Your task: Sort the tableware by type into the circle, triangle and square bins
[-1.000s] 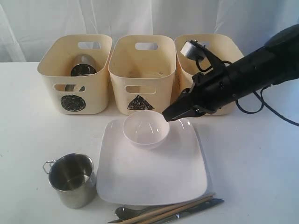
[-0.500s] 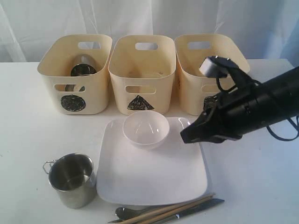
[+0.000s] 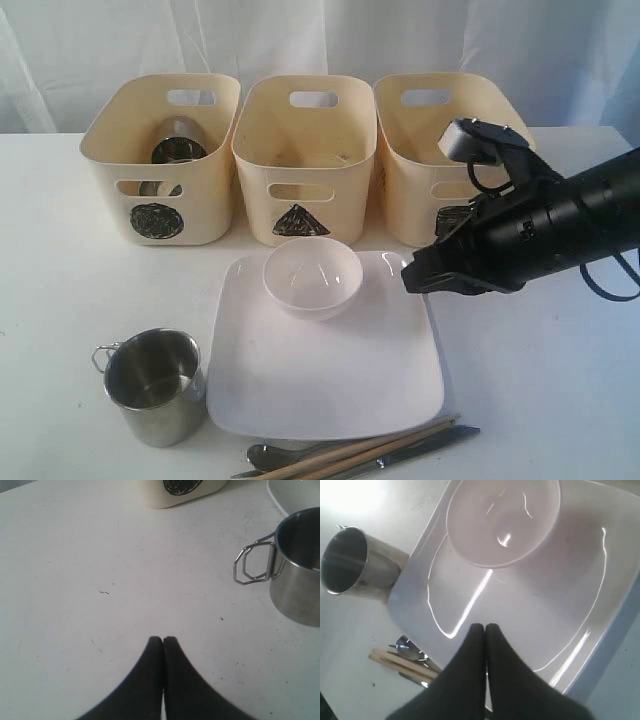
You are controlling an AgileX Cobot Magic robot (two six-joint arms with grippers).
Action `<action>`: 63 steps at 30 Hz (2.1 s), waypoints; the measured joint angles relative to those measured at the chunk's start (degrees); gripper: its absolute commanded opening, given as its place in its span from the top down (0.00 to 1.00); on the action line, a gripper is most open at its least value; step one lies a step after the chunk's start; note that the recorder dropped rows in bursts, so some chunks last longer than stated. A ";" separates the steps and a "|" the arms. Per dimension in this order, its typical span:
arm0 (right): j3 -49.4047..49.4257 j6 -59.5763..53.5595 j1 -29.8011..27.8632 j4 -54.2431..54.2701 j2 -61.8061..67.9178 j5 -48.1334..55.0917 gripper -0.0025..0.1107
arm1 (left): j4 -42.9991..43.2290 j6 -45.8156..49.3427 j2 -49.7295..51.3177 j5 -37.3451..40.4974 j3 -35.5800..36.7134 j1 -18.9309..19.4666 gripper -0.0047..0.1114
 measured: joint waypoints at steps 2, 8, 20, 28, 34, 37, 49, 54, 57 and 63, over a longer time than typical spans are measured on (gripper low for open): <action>0.00 0.14 0.00 0.00 0.00 -1.23 0.97 | 0.00 0.00 0.00 0.00 0.00 0.00 0.96; 0.00 0.14 0.00 0.31 0.00 -7.00 0.74 | 0.00 0.00 0.00 0.00 0.00 0.00 0.96; -7.34 0.01 2.79 5.39 11.80 -8.47 0.58 | 0.00 0.00 0.00 0.00 0.00 0.00 0.96; -12.29 0.01 3.92 5.28 17.13 -9.21 0.64 | 0.00 0.00 0.00 0.00 0.00 0.00 0.96; -12.56 0.01 3.92 5.28 17.13 -11.02 0.74 | 0.00 0.00 0.00 0.00 0.00 0.00 0.96; -12.56 0.01 3.92 5.15 17.13 -11.02 0.86 | 0.00 0.00 0.00 0.00 0.00 0.00 0.96; -11.72 -0.63 3.92 1.45 15.47 -10.26 0.98 | 0.00 0.00 0.00 0.00 0.00 0.00 0.96; -6.00 -3.64 3.92 1.22 8.81 -11.41 0.98 | 0.00 0.00 0.00 0.00 0.00 0.00 0.96; -1.66 -5.00 3.92 1.10 3.26 -14.25 0.98 | 0.00 0.00 0.00 0.00 0.00 0.00 0.96; 4.58 -5.65 3.92 1.00 -6.85 -17.02 0.98 | 2.66 0.11 0.00 -3.82 0.00 0.00 0.96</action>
